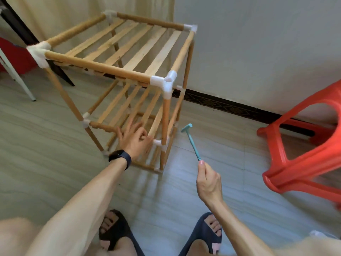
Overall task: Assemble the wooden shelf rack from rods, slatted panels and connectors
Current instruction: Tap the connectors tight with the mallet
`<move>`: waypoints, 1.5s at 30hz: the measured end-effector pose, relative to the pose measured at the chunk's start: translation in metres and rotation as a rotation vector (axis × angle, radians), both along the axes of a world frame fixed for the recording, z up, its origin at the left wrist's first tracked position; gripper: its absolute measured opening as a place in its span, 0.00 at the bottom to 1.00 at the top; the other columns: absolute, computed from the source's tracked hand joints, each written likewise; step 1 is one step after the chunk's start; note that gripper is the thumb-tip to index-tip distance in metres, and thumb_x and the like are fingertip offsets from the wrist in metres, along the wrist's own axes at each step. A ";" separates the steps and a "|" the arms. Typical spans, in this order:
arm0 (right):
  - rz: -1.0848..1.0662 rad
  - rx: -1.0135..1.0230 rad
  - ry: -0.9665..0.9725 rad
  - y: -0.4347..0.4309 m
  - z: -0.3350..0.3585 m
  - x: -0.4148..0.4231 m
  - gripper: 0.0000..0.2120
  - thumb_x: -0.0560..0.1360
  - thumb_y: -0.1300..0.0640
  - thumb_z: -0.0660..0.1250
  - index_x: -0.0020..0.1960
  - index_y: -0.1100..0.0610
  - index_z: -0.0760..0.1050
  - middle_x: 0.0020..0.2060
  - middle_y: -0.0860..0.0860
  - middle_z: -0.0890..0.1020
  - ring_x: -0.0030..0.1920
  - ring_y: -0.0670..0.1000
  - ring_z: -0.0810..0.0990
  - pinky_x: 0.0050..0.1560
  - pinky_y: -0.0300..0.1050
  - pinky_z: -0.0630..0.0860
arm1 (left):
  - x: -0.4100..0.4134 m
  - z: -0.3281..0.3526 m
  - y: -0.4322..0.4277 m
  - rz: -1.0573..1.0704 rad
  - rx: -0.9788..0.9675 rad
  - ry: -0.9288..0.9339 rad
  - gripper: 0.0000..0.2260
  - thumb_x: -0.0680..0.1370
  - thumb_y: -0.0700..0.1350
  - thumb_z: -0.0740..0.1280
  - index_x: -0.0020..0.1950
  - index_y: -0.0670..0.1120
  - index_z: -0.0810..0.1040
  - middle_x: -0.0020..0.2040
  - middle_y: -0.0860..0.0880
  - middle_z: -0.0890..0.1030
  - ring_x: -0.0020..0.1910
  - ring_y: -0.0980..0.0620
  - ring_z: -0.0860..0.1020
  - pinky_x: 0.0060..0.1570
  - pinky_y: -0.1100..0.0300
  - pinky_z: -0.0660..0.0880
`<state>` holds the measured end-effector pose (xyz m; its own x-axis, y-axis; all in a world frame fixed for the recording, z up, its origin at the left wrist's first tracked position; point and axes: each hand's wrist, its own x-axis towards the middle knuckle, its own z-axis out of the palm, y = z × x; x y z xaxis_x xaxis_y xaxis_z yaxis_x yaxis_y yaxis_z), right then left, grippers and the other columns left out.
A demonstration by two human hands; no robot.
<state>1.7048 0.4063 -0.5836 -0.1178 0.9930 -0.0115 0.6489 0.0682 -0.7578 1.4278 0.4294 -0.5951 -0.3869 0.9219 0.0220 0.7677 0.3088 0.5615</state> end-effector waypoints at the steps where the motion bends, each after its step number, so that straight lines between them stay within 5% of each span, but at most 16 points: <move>1: 0.027 0.003 -0.009 0.000 -0.001 -0.004 0.22 0.85 0.51 0.53 0.35 0.61 0.64 0.24 0.50 0.66 0.26 0.50 0.65 0.31 0.50 0.59 | -0.010 0.000 0.003 -0.018 -0.004 0.010 0.09 0.77 0.57 0.65 0.43 0.53 0.72 0.79 0.53 0.62 0.80 0.53 0.46 0.75 0.41 0.33; 3: 0.092 -0.003 -0.048 -0.001 -0.003 -0.012 0.22 0.84 0.48 0.52 0.35 0.57 0.63 0.24 0.50 0.67 0.28 0.53 0.68 0.32 0.52 0.61 | -0.027 0.003 0.004 -0.033 -0.048 0.009 0.10 0.78 0.57 0.63 0.57 0.56 0.73 0.82 0.51 0.52 0.81 0.52 0.42 0.77 0.44 0.34; 6: 0.207 -0.042 -0.134 -0.005 0.001 -0.026 0.21 0.83 0.44 0.49 0.35 0.53 0.62 0.26 0.50 0.70 0.31 0.58 0.71 0.32 0.53 0.63 | -0.040 0.010 -0.005 0.013 -0.177 0.067 0.24 0.83 0.61 0.54 0.78 0.57 0.60 0.83 0.52 0.43 0.80 0.53 0.39 0.76 0.46 0.35; 11: 0.293 -0.067 -0.187 -0.011 0.014 -0.051 0.22 0.84 0.43 0.46 0.36 0.52 0.62 0.31 0.52 0.76 0.35 0.57 0.74 0.34 0.51 0.64 | -0.049 0.029 -0.018 0.235 -0.172 0.213 0.24 0.84 0.54 0.56 0.79 0.53 0.58 0.82 0.48 0.50 0.81 0.48 0.46 0.76 0.36 0.48; 16: 0.392 -0.089 -0.262 -0.012 0.025 -0.079 0.21 0.84 0.43 0.43 0.40 0.52 0.63 0.41 0.57 0.80 0.44 0.63 0.77 0.41 0.53 0.71 | -0.049 0.091 -0.032 0.531 0.463 0.013 0.24 0.82 0.52 0.54 0.78 0.47 0.61 0.81 0.44 0.55 0.78 0.50 0.57 0.75 0.39 0.57; 19: 0.446 -0.128 -0.351 -0.013 0.025 -0.090 0.23 0.84 0.43 0.41 0.49 0.55 0.69 0.44 0.56 0.81 0.46 0.61 0.78 0.46 0.53 0.74 | -0.048 0.132 -0.035 0.342 0.715 0.051 0.25 0.83 0.54 0.53 0.78 0.46 0.61 0.81 0.44 0.57 0.77 0.57 0.56 0.73 0.36 0.59; 24: 0.451 -0.132 -0.454 -0.007 0.030 -0.093 0.26 0.85 0.43 0.41 0.56 0.57 0.74 0.52 0.59 0.82 0.52 0.63 0.79 0.49 0.53 0.74 | -0.045 0.171 -0.018 0.002 0.592 0.227 0.22 0.83 0.59 0.52 0.74 0.54 0.70 0.80 0.50 0.61 0.80 0.51 0.55 0.76 0.37 0.54; 27: 0.387 -0.009 -0.201 0.002 0.048 -0.092 0.22 0.85 0.44 0.45 0.42 0.54 0.69 0.40 0.56 0.81 0.42 0.60 0.79 0.42 0.54 0.74 | -0.047 0.164 -0.015 0.011 0.631 0.233 0.21 0.83 0.61 0.53 0.71 0.55 0.73 0.79 0.50 0.64 0.80 0.50 0.57 0.73 0.36 0.60; 30: 0.291 0.187 0.156 -0.001 0.058 -0.091 0.18 0.85 0.47 0.47 0.39 0.51 0.63 0.28 0.49 0.73 0.28 0.50 0.72 0.30 0.47 0.64 | -0.046 0.157 -0.012 0.019 0.675 0.240 0.20 0.83 0.61 0.53 0.71 0.56 0.71 0.79 0.49 0.64 0.80 0.48 0.57 0.72 0.35 0.63; 32: 0.343 0.115 0.084 -0.003 0.052 -0.094 0.18 0.85 0.45 0.45 0.41 0.50 0.64 0.30 0.50 0.76 0.30 0.53 0.75 0.30 0.46 0.66 | -0.044 0.156 -0.011 0.029 0.680 0.242 0.20 0.83 0.61 0.52 0.72 0.57 0.70 0.79 0.49 0.63 0.80 0.48 0.56 0.71 0.34 0.62; 35: 0.392 -0.092 -0.318 -0.003 0.038 -0.095 0.23 0.85 0.44 0.44 0.45 0.53 0.71 0.40 0.55 0.80 0.42 0.62 0.78 0.42 0.51 0.73 | -0.044 0.156 -0.012 0.036 0.671 0.248 0.23 0.83 0.63 0.51 0.73 0.56 0.71 0.80 0.49 0.62 0.80 0.48 0.56 0.73 0.32 0.59; 38: 0.316 0.070 -0.020 -0.013 0.041 -0.095 0.19 0.85 0.47 0.46 0.40 0.51 0.65 0.30 0.51 0.75 0.31 0.56 0.74 0.31 0.48 0.65 | -0.046 0.155 -0.013 0.022 0.664 0.265 0.22 0.83 0.63 0.51 0.73 0.57 0.70 0.80 0.49 0.61 0.80 0.48 0.55 0.74 0.32 0.55; 43: 0.430 -0.067 -0.317 -0.016 0.030 -0.101 0.22 0.85 0.45 0.43 0.45 0.54 0.69 0.38 0.54 0.80 0.39 0.58 0.78 0.38 0.50 0.70 | -0.040 0.152 -0.011 0.043 0.675 0.221 0.22 0.83 0.63 0.50 0.73 0.58 0.69 0.80 0.49 0.61 0.80 0.47 0.55 0.74 0.32 0.56; 45: 0.345 0.038 -0.082 -0.020 0.034 -0.100 0.19 0.85 0.46 0.46 0.40 0.52 0.65 0.31 0.51 0.77 0.32 0.53 0.75 0.32 0.48 0.64 | -0.040 0.152 -0.011 0.041 0.668 0.226 0.22 0.83 0.63 0.50 0.73 0.57 0.69 0.80 0.50 0.61 0.80 0.48 0.55 0.74 0.33 0.56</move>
<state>1.6049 0.3861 -0.5497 -0.4469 0.8946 0.0011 0.6410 0.3211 -0.6972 1.3876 0.4188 -0.4436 -0.3400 0.6679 0.6621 0.8832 -0.0151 0.4687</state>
